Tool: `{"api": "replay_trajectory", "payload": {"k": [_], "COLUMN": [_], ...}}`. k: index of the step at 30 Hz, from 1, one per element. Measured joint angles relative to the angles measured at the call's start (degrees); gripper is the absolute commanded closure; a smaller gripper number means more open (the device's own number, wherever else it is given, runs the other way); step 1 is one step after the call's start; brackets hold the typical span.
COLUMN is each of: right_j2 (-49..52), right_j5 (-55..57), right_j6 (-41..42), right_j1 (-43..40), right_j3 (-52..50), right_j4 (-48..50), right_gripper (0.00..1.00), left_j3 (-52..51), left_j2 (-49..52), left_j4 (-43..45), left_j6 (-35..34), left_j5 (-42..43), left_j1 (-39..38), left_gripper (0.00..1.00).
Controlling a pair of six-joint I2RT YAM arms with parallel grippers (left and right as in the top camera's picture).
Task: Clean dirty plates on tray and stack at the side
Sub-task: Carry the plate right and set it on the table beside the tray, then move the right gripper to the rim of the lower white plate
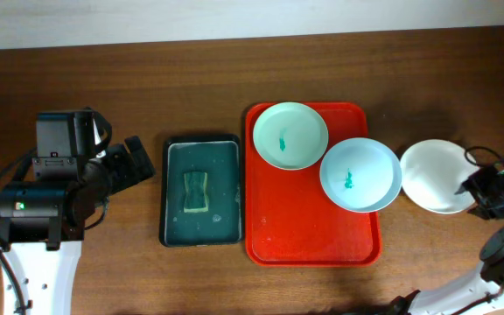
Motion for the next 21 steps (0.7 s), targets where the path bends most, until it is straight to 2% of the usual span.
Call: {"api": "replay_trajectory", "payload": {"k": [4,6,10,13,16,21], "right_j2": [-6.08,-10.62,-19.47,-19.54,-16.26,-8.85], "right_j5": [-2.75,-5.14,-7.63,-5.44,-0.02,3.52], "right_j6": [-3.23,-5.90,-11.67,-15.02,-18.62,-21.44], "right_j1": [2.36,4.26,12.13,18.86,24.30,27.71], "right_j3": [-0.55,-0.52,-0.50,-0.52,-1.16,-2.10], "right_j4": [-0.20,-0.66,-2.82,-2.71,1.77,6.80], "right_gripper": [0.48,0.41,0.41,0.30,0.32,0.48], "left_j3": [0.00,0.00,0.00,0.00,0.00,0.00], "left_j2": [0.00,0.00,0.02,0.00,0.00,0.00], "left_j4": [-0.02,0.00,-0.02,-0.02,-0.02,-0.02], "left_j6": [0.00,0.00,0.00,0.00,0.00,0.00], "left_j5": [0.00,0.00,0.00,0.00,0.00,0.00], "left_j1": [0.00,-0.02,0.00,0.00,0.00,-0.02], "left_gripper": [0.01,0.01,0.01,0.00,0.01,0.01]}}
